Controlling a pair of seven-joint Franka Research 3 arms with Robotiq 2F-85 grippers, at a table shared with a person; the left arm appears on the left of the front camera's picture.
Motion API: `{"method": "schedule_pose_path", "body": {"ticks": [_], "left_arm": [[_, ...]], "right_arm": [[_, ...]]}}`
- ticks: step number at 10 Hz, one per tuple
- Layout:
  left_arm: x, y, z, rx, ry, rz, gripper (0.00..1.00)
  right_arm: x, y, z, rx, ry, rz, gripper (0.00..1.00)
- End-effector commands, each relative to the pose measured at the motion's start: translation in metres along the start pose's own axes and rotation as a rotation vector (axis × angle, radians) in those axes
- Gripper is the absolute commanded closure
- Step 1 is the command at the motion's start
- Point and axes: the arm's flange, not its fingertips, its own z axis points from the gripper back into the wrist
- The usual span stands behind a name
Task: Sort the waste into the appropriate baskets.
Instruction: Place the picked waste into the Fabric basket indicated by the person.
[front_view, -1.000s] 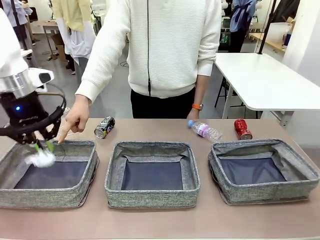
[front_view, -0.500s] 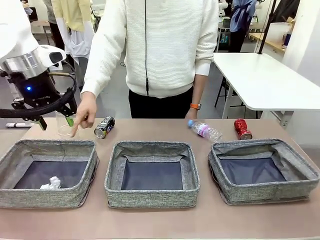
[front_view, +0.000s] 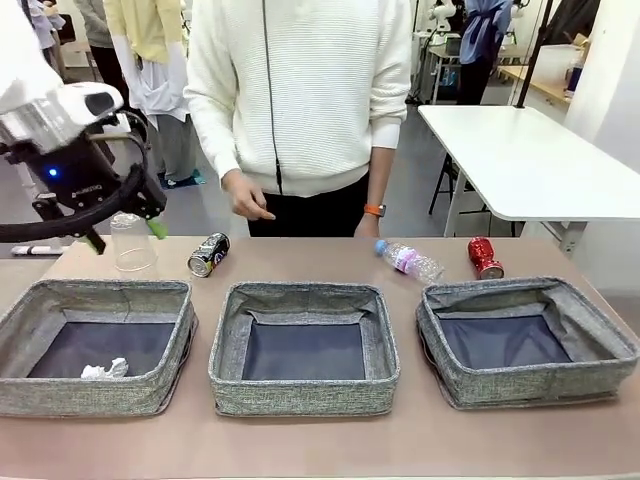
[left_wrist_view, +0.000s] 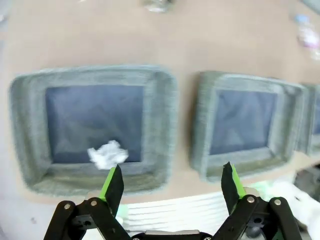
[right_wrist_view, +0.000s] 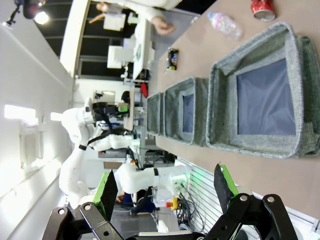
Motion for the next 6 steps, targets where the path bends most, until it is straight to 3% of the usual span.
{"method": "schedule_pose_path", "body": {"ticks": [1, 3, 6], "left_arm": [[0.005, 0.027, 0.011, -0.508, 0.143, -0.106, 0.00], [0.014, 0.098, 0.028, -0.852, 0.142, -0.051, 0.00], [-0.019, 0.213, 0.022, -0.955, 0.000, 0.148, 0.00]], "right_arm": [[0.001, 0.001, -0.001, 0.017, -0.010, 0.026, 0.00], [0.001, 0.001, -0.001, 0.017, -0.010, 0.026, 0.00], [0.001, 0.001, -0.001, 0.017, -0.010, 0.026, 0.00]]}}
